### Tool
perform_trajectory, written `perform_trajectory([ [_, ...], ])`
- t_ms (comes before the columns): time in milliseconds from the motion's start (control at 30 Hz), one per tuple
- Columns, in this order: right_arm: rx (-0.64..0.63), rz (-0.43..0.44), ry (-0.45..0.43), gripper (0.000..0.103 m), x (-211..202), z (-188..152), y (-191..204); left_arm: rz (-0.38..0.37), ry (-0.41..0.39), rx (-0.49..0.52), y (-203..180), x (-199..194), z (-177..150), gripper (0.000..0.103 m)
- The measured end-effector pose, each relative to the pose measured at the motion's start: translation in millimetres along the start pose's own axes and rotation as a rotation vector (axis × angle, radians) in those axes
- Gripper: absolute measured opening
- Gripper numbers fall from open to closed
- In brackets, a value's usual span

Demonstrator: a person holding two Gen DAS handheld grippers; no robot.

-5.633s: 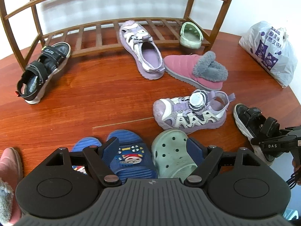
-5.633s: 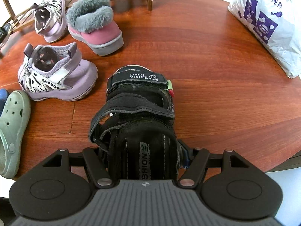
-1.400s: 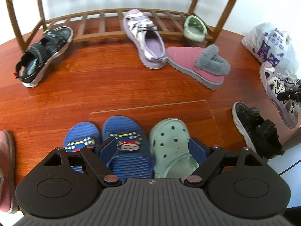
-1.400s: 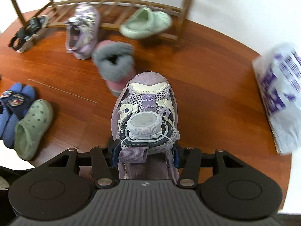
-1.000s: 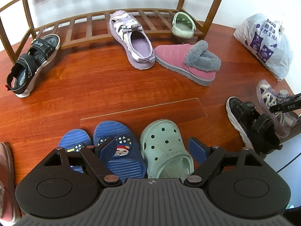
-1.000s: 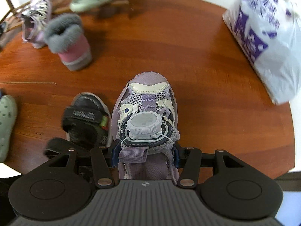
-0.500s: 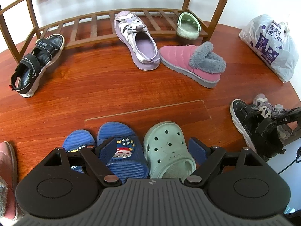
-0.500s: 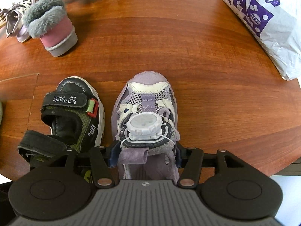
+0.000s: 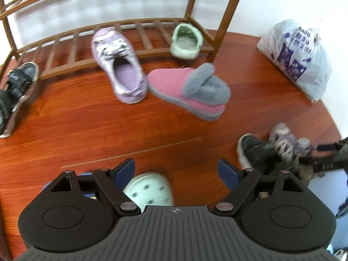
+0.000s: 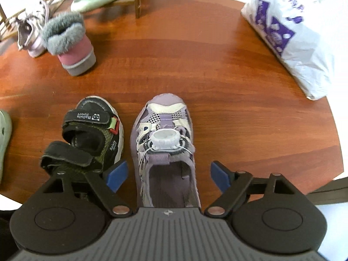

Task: Organize scattered shoes
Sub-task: 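Open the right tool, releasing the lilac sneaker, then move the left tool to the pink fur-lined slipper and grasp its cuff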

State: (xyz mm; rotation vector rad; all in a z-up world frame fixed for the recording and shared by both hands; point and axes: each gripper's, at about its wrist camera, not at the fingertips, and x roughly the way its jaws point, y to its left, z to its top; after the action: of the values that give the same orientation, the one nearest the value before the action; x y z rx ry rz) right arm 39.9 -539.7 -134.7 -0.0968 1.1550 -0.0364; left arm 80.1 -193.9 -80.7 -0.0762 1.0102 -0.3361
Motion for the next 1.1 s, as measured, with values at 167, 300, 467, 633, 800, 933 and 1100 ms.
perform_trajectory([
  [167,0.066,-0.014,-0.055,0.091,-31.4,-11.8,-10.2,-0.027,-0.007,-0.06,-22.1,22.0,18.1,0.085],
  [300,0.105,-0.023,-0.072,0.091,-46.7,-26.3,-17.5,-0.031,-0.016,-0.109,-37.4,39.6,33.2,0.085],
  [467,0.171,-0.039,-0.086,0.092,-61.3,-52.9,-27.7,-0.031,0.015,-0.208,-43.7,63.3,55.9,0.085],
  [633,0.25,-0.037,-0.082,0.092,-64.6,-81.7,-34.4,0.007,0.054,-0.288,-40.8,85.6,80.4,0.085],
  [800,0.308,-0.038,-0.066,0.092,-61.3,-105.9,-37.6,-0.014,0.121,-0.429,-33.3,111.0,106.3,0.085],
  [933,0.366,-0.049,-0.063,0.092,-63.2,-125.1,-42.5,0.008,0.144,-0.497,-33.0,129.4,118.2,0.084],
  [1100,0.439,-0.063,-0.058,0.092,-65.7,-149.0,-48.8,0.046,0.193,-0.533,-35.0,154.6,125.5,0.084],
])
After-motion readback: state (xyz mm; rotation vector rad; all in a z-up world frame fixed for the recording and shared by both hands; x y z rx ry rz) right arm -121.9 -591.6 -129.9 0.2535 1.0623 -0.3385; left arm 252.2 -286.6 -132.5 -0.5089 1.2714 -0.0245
